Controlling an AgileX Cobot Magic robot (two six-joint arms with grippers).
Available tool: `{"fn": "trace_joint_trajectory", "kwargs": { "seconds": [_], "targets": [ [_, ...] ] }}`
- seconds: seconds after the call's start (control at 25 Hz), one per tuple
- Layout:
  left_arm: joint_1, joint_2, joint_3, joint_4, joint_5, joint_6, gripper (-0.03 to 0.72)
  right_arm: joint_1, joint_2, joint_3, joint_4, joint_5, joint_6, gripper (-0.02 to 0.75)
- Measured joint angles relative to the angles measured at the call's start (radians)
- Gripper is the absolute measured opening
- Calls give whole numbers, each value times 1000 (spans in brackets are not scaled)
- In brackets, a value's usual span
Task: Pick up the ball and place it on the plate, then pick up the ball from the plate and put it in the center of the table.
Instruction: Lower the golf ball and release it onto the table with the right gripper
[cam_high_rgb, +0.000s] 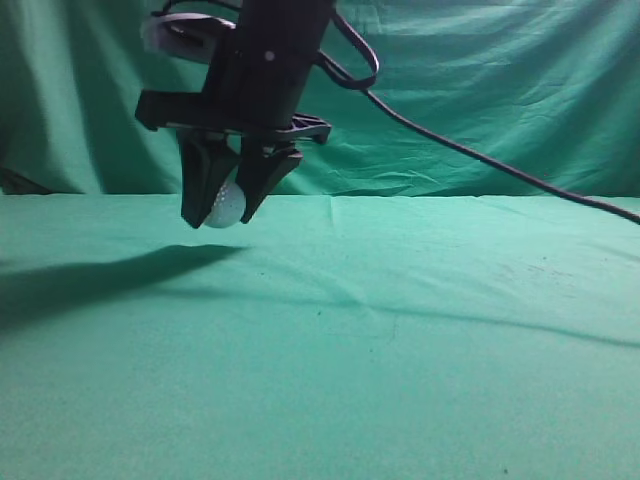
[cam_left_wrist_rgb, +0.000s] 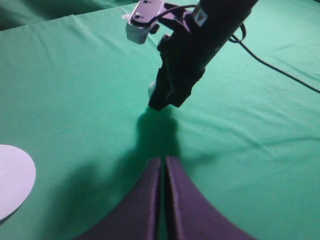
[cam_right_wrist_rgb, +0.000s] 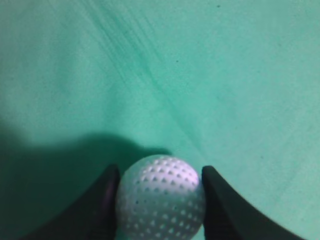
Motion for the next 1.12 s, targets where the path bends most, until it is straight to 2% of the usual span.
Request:
{"fn": "trace_joint_trajectory", "kwargs": {
  "seconds": [0.68,0.96,1.12],
  "targets": [
    [0,0,0,0,-1,0,0,8,33,-6,-17,-44,0,339],
    [0,0,0,0,-1,0,0,8,31,-6,-17,-41,0,618],
    [0,0,0,0,-1,0,0,8,-21,-6,-17,-21,23,608]
  ]
}}
